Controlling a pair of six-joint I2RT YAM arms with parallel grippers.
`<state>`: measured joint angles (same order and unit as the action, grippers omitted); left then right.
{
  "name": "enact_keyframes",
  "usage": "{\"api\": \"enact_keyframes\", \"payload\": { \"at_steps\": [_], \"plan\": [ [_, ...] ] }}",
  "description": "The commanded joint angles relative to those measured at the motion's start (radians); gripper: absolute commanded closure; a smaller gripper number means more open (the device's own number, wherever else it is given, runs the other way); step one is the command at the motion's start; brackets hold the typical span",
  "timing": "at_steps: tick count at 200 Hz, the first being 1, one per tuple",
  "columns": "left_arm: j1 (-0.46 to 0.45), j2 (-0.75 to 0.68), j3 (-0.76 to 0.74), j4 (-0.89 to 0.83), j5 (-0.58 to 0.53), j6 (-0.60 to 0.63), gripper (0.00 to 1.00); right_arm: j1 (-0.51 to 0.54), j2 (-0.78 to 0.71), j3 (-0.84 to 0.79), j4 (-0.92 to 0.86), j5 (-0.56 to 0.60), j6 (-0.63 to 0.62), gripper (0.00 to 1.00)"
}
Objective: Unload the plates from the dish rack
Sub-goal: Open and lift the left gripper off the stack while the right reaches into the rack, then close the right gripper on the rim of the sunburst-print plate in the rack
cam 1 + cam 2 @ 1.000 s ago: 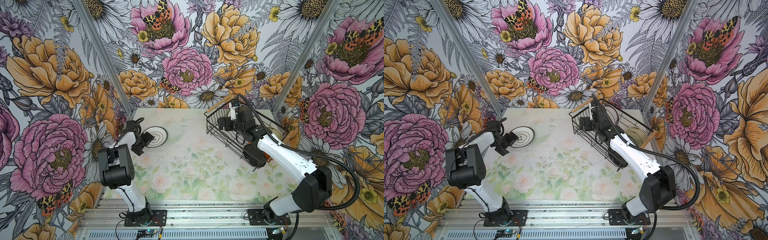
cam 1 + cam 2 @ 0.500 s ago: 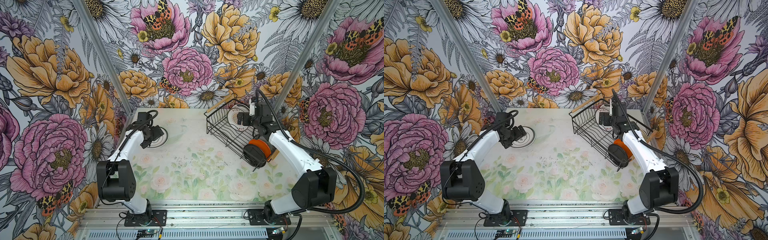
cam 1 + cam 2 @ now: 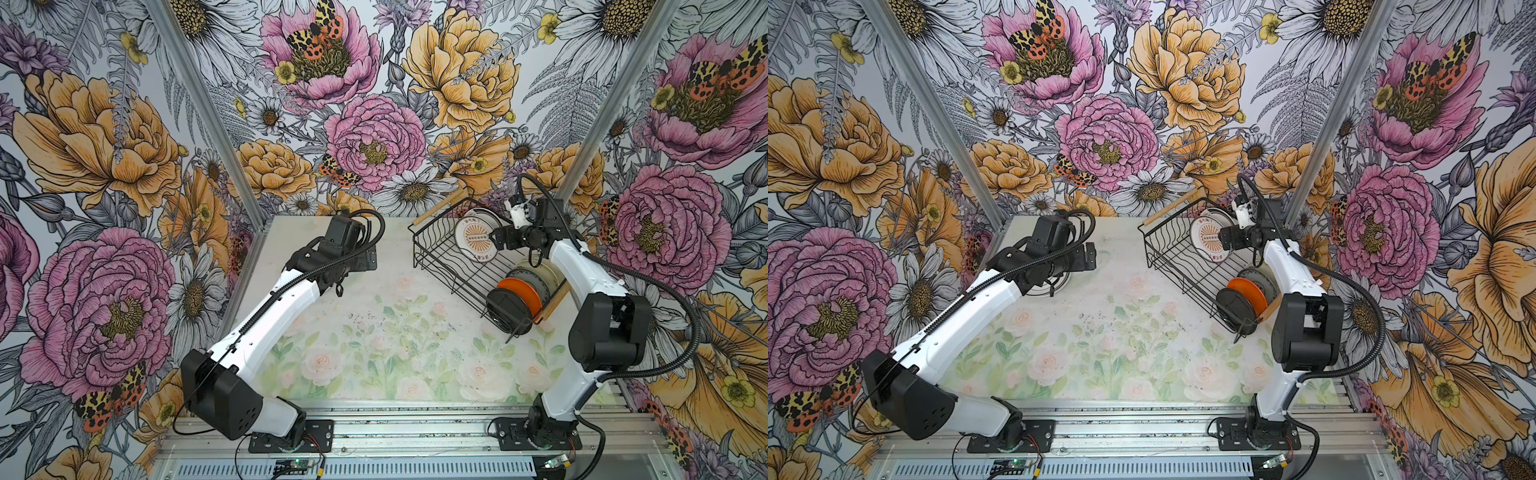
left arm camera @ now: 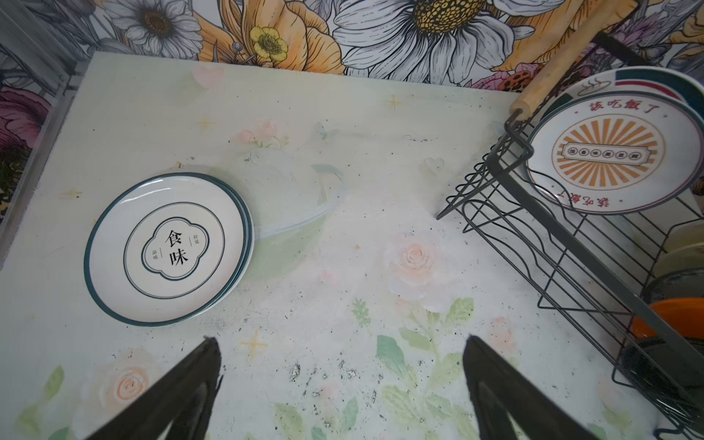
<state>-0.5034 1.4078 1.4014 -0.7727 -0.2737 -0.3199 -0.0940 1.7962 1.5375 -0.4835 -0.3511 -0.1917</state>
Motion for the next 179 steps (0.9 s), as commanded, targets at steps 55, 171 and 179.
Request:
{"api": "enact_keyframes", "payload": {
  "at_steps": [55,171,179],
  "plan": [
    [-0.026,-0.25,-0.289,0.416,0.005,0.135,0.01,-0.007,0.115,0.151,-0.008,-0.184,-0.05,0.13],
    [-0.024,-0.309,-0.391,0.543,0.014,0.172,0.01,-0.003,0.225,0.183,-0.013,-0.153,-0.106,0.33],
    [-0.024,-0.312,-0.396,0.548,0.018,0.177,0.01,-0.003,0.231,0.187,-0.013,-0.142,-0.113,0.34]
  ]
}}
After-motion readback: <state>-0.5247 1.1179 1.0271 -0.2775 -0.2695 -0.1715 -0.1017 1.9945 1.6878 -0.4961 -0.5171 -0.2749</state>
